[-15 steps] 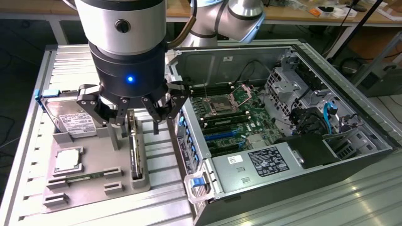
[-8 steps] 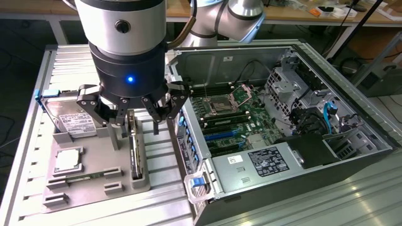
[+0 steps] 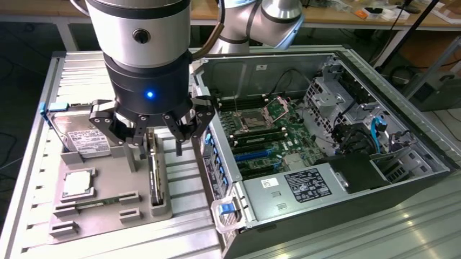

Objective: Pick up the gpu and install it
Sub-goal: 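Pick up the gpu and move the gpu toward the slot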

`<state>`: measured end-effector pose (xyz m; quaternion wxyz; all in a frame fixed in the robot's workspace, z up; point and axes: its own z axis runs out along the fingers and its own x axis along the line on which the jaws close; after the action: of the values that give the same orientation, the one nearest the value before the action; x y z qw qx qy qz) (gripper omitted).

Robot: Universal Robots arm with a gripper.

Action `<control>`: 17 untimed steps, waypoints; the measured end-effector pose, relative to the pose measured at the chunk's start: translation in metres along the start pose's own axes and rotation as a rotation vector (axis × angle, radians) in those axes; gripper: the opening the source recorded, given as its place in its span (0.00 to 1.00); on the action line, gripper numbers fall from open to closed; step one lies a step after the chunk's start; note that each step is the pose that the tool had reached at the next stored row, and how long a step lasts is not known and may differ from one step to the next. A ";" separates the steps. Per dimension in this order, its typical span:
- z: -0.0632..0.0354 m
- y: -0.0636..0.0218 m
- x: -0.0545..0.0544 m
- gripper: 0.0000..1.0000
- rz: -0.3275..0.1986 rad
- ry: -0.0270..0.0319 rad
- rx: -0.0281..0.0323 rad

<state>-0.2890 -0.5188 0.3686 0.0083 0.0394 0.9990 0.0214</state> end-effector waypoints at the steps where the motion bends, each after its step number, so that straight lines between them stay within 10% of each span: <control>1: 0.0008 0.0000 0.000 0.54 0.000 -0.0001 -0.0001; 17: 0.0097 -0.0004 0.000 0.54 0.000 0.0000 0.0000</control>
<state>-0.2890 -0.5188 0.3589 0.0083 0.0394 0.9990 0.0214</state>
